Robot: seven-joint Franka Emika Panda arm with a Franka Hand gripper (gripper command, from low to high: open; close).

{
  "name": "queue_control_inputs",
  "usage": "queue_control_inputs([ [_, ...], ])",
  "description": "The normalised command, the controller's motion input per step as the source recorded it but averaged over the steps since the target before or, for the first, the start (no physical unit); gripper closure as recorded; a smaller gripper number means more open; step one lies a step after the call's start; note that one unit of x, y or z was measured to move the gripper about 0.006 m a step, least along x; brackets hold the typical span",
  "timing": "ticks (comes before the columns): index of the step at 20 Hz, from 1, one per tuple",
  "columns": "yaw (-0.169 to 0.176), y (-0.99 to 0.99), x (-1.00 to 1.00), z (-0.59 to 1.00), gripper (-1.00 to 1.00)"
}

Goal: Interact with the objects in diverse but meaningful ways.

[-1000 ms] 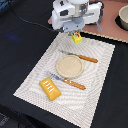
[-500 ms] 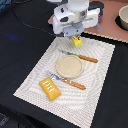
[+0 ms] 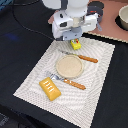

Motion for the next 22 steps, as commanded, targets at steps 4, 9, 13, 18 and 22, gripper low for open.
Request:
queue_control_inputs([
  [4,-0.004,0.41,0.12,0.03,-1.00],
  [9,-0.008,0.37,0.00,0.25,-1.00],
  [13,-0.007,0.23,-0.09,0.42,-1.00],
  [18,0.007,0.11,-0.38,0.19,-1.00],
  [22,0.031,0.03,-0.63,0.00,-1.00],
])
